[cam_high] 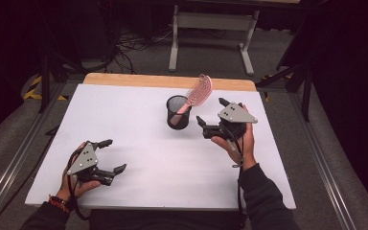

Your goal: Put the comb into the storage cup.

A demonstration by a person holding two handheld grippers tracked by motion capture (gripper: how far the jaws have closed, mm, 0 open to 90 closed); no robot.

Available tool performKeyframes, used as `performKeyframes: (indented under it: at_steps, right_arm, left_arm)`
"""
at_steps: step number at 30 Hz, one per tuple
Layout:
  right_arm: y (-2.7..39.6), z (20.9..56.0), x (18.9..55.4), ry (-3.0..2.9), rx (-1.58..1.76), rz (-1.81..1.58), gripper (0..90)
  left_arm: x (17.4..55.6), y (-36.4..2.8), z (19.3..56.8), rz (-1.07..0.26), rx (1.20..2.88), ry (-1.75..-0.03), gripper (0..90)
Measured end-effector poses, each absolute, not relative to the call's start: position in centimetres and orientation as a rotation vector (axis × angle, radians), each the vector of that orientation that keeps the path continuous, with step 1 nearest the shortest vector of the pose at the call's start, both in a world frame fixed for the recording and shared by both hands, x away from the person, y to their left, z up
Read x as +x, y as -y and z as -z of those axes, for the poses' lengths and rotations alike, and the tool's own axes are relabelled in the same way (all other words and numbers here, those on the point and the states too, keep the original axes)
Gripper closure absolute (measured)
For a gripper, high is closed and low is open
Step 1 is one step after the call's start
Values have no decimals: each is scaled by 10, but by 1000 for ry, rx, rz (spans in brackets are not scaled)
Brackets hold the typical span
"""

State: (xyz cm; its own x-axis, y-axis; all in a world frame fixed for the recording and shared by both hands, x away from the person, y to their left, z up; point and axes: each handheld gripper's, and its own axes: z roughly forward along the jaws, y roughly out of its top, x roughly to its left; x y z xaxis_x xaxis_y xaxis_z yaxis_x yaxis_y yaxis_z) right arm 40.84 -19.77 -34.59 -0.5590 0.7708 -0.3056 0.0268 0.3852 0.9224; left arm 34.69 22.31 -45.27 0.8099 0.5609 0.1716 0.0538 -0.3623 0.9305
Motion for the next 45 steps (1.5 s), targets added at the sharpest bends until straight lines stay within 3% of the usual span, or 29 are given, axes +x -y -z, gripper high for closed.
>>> performKeyframes:
  at_steps: [45]
  right_arm:
    - [220,377,369,-1921,567,-1230,63]
  left_arm:
    - [346,-223,453,-573,1897,-458,72]
